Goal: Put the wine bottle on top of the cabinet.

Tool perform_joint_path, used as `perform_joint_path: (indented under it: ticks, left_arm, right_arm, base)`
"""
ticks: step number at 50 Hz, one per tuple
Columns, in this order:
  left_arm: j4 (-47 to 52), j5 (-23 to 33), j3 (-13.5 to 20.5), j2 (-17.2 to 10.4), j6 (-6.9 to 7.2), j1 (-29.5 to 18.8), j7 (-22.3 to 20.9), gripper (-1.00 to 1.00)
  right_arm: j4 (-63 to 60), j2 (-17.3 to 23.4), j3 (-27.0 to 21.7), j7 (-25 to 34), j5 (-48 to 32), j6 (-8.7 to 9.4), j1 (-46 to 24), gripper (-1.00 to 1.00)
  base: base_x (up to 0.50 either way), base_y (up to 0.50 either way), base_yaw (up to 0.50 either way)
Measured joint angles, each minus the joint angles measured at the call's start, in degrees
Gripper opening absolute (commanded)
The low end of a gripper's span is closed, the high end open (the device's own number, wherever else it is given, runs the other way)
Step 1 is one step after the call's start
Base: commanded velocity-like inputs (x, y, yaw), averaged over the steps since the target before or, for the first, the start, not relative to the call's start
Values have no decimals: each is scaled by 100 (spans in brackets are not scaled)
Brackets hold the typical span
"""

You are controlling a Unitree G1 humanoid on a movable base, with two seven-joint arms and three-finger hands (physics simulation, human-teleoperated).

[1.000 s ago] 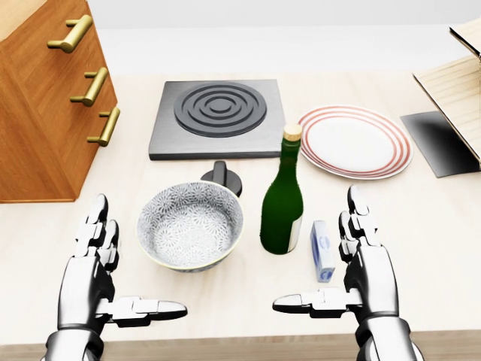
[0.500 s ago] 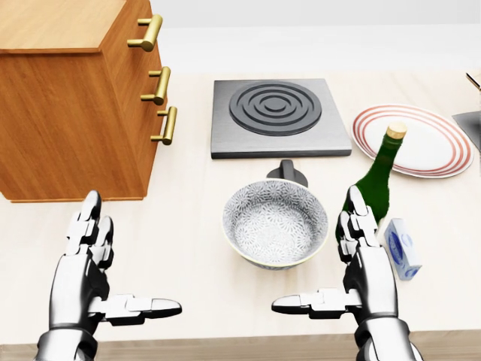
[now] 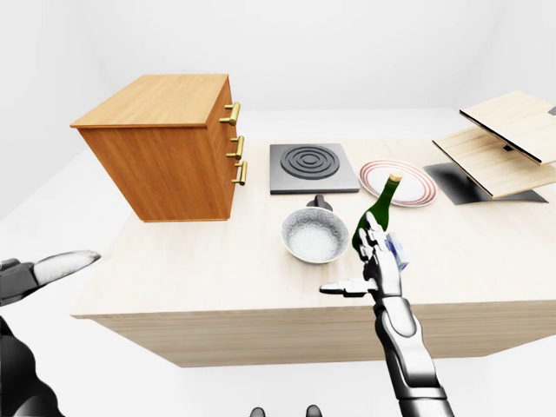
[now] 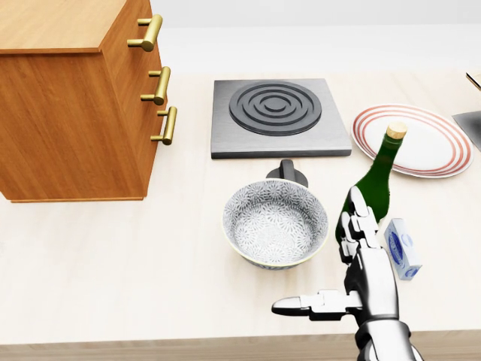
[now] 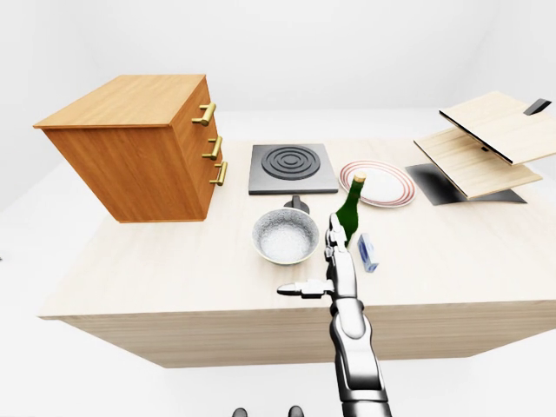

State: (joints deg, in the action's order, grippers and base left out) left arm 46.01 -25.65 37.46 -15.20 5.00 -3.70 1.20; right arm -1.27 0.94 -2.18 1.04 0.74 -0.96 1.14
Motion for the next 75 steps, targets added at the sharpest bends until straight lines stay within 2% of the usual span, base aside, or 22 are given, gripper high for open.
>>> perform_joint_path:
  ticks: [5, 9, 14, 20, 39, 51, 75]
  left_arm:
    - [339, -863, 956, -489, 0, 43, 171, 100]
    - [473, -1393, 1504, -770, 0, 135, 278, 100]
    - [561, -1810, 1942, -986, 0, 253, 357, 100]
    - [600, -2062, 2214, -1110, 0, 339, 402, 100]
    - [656, -2247, 2378, -1167, 0, 419, 454, 100]
    - [686, -2144, 2289, -1106, 0, 411, 410, 100]
    - [678, -2154, 2336, -1073, 0, 439, 377, 100]
  right_arm:
    - [-34, -6, 1, 1, -11, 7, 16, 100]
    - [-55, -7, -3, -7, -19, -8, 30, 100]
    - [-75, -4, -7, -20, -42, -37, 44, 100]
    - [-72, 6, -17, -25, -59, -66, 47, 100]
    - [-42, -1, -21, -21, -58, -102, 30, 100]
    - [-36, -3, -35, -18, -15, -125, 36, 100]
    - [-12, 1, -42, -31, 2, -131, 31, 100]
  base:
    - [0, 0, 0]
    - [0, 0, 0]
    - [0, 0, 0]
    - [17, 27, 0]
    - [20, 26, 0]
    - [2, 0, 0]
    - [0, 0, 0]
